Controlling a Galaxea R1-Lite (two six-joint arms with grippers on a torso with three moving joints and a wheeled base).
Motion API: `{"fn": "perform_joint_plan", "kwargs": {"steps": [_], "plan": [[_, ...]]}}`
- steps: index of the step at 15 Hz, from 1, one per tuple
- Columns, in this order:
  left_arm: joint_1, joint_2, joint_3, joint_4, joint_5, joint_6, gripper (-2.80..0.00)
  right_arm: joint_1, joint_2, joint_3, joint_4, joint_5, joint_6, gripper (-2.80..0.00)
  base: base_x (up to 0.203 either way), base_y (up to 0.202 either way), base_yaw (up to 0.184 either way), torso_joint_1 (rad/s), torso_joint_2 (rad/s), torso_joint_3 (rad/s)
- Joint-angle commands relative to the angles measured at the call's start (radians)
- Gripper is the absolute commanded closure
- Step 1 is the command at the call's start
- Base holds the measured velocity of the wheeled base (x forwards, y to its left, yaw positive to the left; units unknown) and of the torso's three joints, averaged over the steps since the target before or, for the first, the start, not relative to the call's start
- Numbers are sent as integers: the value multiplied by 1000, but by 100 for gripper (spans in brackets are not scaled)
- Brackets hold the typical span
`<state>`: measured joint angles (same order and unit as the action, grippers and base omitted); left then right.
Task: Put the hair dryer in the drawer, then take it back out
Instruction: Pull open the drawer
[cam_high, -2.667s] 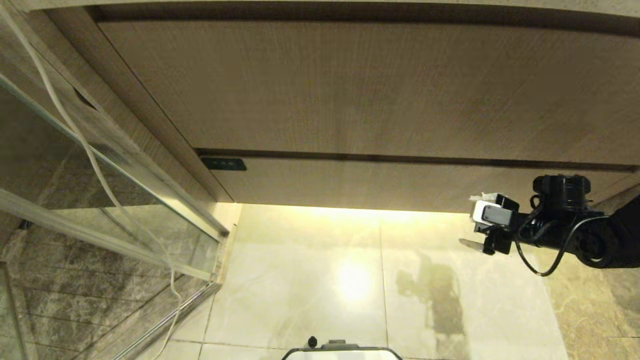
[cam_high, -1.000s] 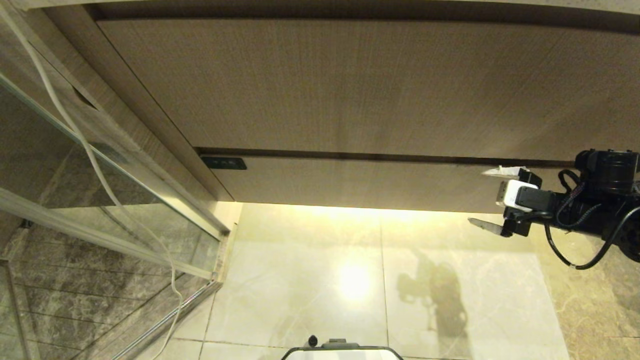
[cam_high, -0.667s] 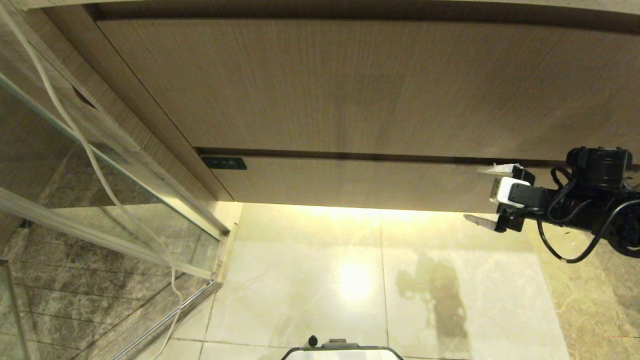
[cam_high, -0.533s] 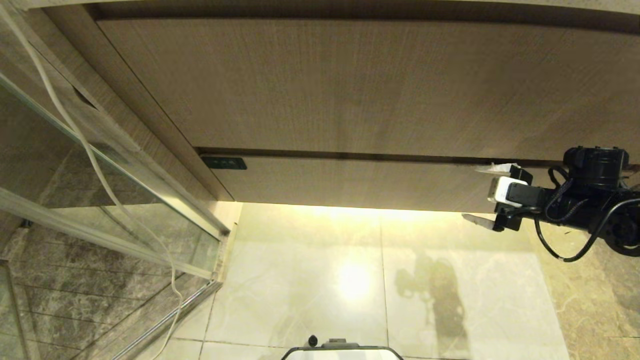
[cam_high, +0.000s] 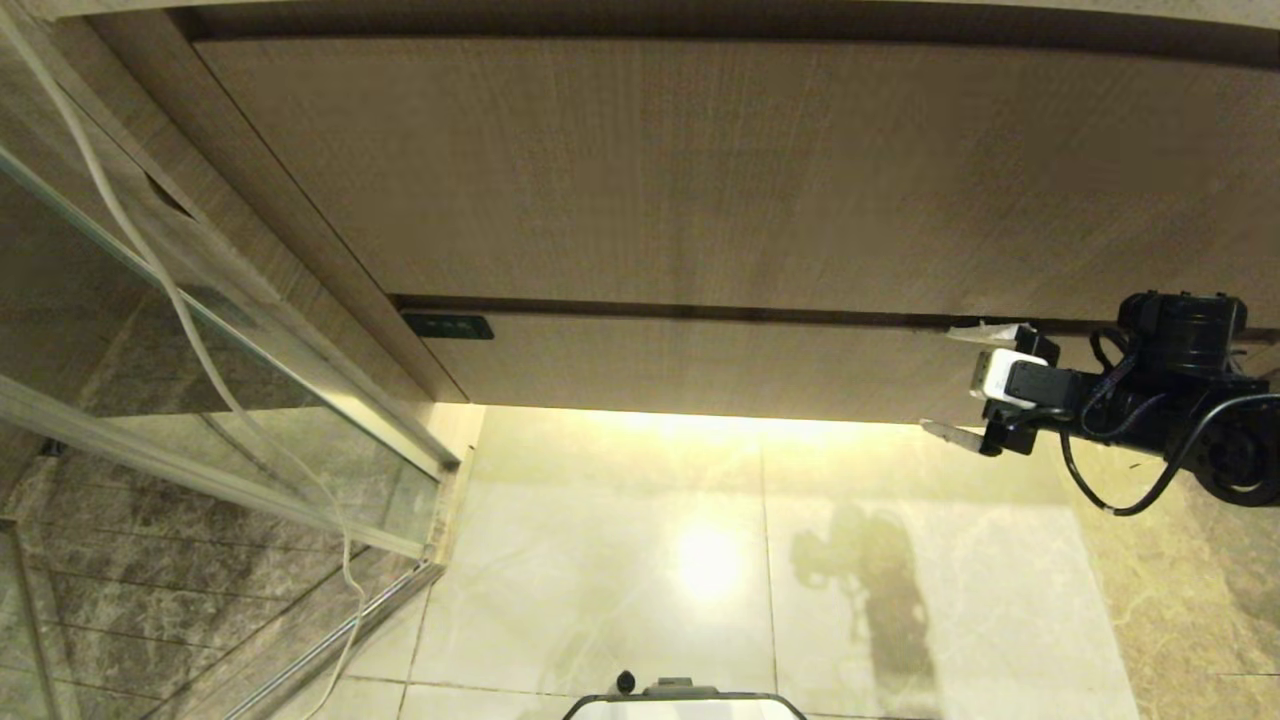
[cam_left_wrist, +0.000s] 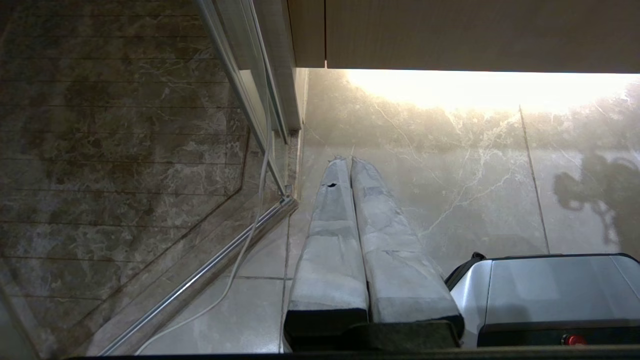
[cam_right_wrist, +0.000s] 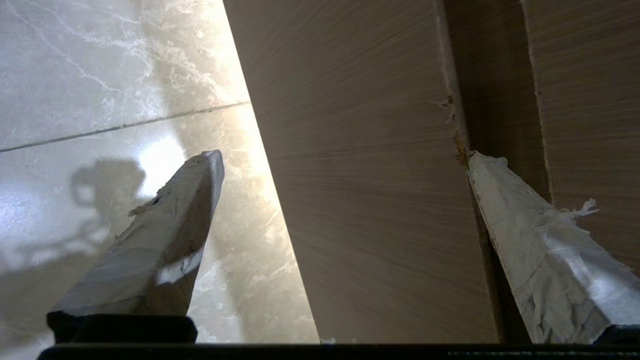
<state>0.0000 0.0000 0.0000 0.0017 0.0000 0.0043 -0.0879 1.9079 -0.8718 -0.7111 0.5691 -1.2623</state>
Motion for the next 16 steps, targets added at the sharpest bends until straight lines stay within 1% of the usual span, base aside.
{"fn": "perform_joint_plan", "kwargs": {"steps": [1, 12, 14, 16], "plan": [[0, 0, 2, 0, 0, 0, 0, 0, 11, -12, -5, 3, -6, -280, 0, 0, 0, 0, 0, 0], [0, 0, 2, 0, 0, 0, 0, -1, 25, -42, -7, 2, -5, -280, 0, 0, 0, 0, 0, 0], [0, 0, 2, 0, 0, 0, 0, 0, 46, -57, -7, -20, -4, -280, 0, 0, 0, 0, 0, 0], [0, 0, 0, 0, 0, 0, 0, 0, 53, -65, -7, -25, -3, -280, 0, 0, 0, 0, 0, 0]]}}
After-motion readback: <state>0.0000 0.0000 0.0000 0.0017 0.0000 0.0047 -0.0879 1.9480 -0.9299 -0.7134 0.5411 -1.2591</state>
